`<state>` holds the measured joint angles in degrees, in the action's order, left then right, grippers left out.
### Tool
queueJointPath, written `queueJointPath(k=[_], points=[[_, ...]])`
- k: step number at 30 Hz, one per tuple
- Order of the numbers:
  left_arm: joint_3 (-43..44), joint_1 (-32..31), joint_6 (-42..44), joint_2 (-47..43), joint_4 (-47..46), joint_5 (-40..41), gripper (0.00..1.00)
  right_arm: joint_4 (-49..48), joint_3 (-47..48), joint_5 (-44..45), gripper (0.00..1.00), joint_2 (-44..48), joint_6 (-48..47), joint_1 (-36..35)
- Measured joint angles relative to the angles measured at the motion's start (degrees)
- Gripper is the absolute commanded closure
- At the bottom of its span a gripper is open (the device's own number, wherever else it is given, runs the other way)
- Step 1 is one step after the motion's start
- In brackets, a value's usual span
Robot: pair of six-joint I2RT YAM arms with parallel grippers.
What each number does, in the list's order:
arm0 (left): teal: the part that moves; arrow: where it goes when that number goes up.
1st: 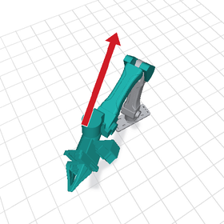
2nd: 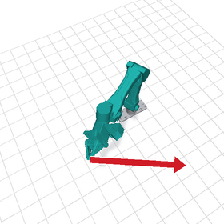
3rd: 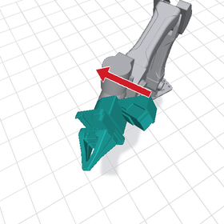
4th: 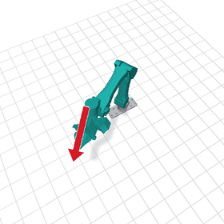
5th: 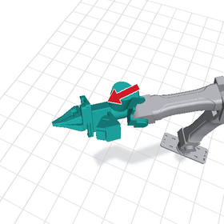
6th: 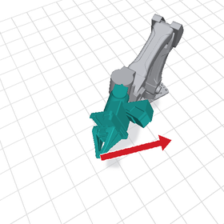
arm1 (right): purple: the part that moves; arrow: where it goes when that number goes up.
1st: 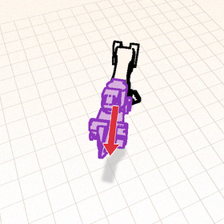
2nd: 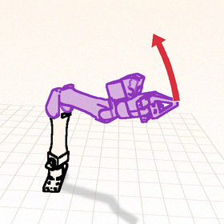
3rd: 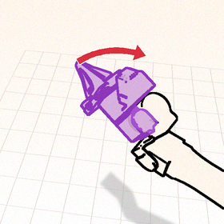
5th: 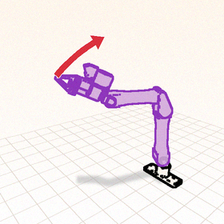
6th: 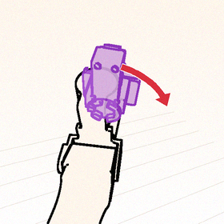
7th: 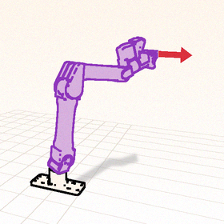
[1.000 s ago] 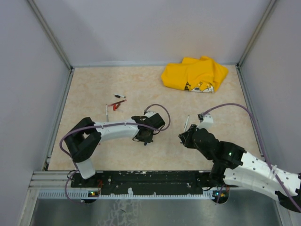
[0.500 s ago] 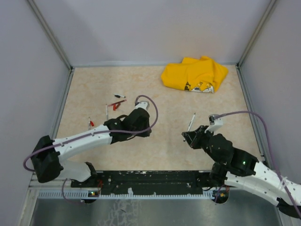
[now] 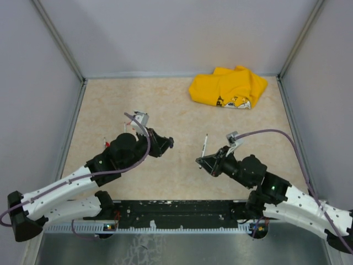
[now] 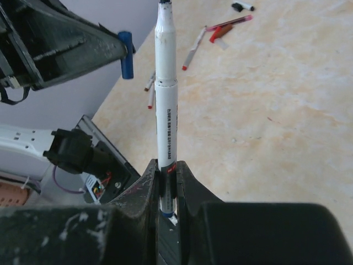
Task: Insert the pens into the pen caps
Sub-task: Insert the pen cap onto the pen.
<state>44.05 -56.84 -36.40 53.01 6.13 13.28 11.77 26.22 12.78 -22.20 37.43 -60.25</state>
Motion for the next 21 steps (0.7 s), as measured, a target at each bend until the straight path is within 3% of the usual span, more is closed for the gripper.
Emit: queueJointPath(k=[7, 13, 21], points=[[-2.23, 0.0, 0.02, -8.37, -7.45, 1.4, 0.9, -14.34, -0.35, -9.9, 1.0, -12.7, -0.28, -0.61], [-2.91, 0.0, 0.02, -11.67, -11.1, 1.86, 0.9, -22.14, -0.17, -12.9, 1.0, -23.5, -0.42, -6.88], [-4.13, -0.02, -0.24, -12.35, -13.9, 0.02, 0.9, -29.99, 0.26, -16.79, 1.0, -26.73, 0.28, -7.54]])
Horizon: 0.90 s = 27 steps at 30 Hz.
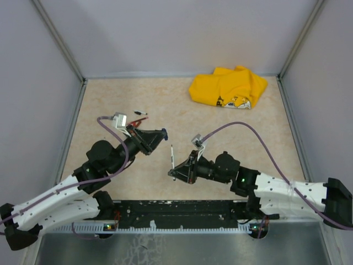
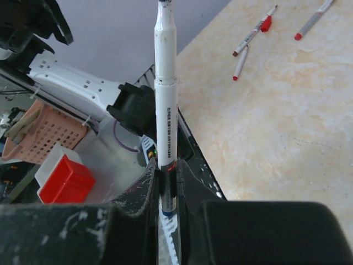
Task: Insert the pens into the pen caps
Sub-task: Insert the pen cap onto the pen.
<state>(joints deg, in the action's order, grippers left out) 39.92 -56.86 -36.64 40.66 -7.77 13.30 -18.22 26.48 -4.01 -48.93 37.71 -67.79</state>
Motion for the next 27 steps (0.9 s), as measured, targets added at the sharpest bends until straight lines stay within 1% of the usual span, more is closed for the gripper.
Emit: queueJointPath(k=[10, 18, 27], points=[[-0.02, 0.02, -0.63, 1.57, -2.58, -3.5, 0.91, -3.13, 1.84, -3.17, 1.0, -2.73, 0.39, -0.09], [0.0, 0.02, -0.68, 1.92, -2.58, -4.59, 0.91, -3.15, 1.84, -2.91, 1.0, -2.86, 0.44, -0.09], [0.0, 0.02, -1.05, 1.92, -2.58, -5.14, 0.91, -1.25, 1.81, -0.79, 1.0, -0.9, 0.48, -0.09]])
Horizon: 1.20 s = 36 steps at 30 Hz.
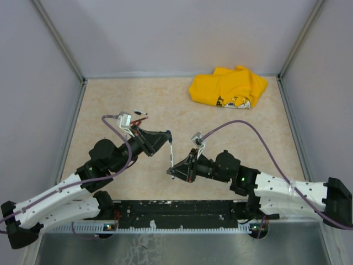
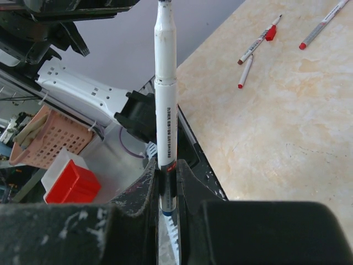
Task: Insert the pens into the pen caps
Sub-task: Insert the pen cap onto the pen.
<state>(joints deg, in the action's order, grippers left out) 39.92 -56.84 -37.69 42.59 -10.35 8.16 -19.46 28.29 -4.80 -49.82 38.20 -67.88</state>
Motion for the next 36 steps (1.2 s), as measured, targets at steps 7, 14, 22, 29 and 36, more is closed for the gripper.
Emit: queueJointPath(k=[7, 14, 22, 29, 36], points=[[-0.02, 0.0, 0.0, 0.0, 0.02, -0.74, 0.91, 1.22, -0.02, 1.9, 1.0, 1.92, 0.39, 0.0], [0.0, 0.0, -0.24, 0.15, -0.04, -1.44, 0.91, 2.23, -0.02, 2.36, 1.0, 2.21, 0.39, 0.0], [0.0, 0.0, -0.85, 0.61, -0.22, -1.77, 0.91, 2.34, -0.09, 2.12, 1.0, 2.1, 0.48, 0.0], [0.0, 0.0, -1.05, 0.61, -0.28, -1.77, 0.91, 2.32, -0.13, 1.68, 1.0, 1.92, 0.57, 0.0], [0.0, 0.02, -1.05, 0.61, -0.26, -1.75, 0.91, 2.32, -0.13, 1.36, 1.0, 1.33, 0.59, 0.0]])
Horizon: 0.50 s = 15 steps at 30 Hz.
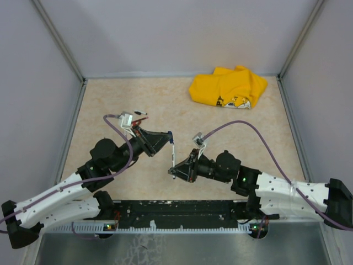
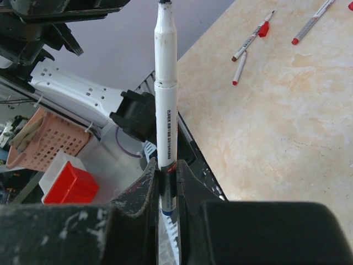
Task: Insert the pens into the pen caps
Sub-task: Insert the pen cap onto the pen.
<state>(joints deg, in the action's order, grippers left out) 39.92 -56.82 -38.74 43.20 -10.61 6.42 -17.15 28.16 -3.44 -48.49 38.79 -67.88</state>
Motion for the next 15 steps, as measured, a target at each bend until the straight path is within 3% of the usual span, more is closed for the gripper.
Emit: queueJointPath(k=[15], points=[[0.11, 0.04, -0.24, 0.52, -1.01, -0.09, 0.91, 0.0, 0.0, -1.55, 1.0, -1.07, 0.02, 0.0]])
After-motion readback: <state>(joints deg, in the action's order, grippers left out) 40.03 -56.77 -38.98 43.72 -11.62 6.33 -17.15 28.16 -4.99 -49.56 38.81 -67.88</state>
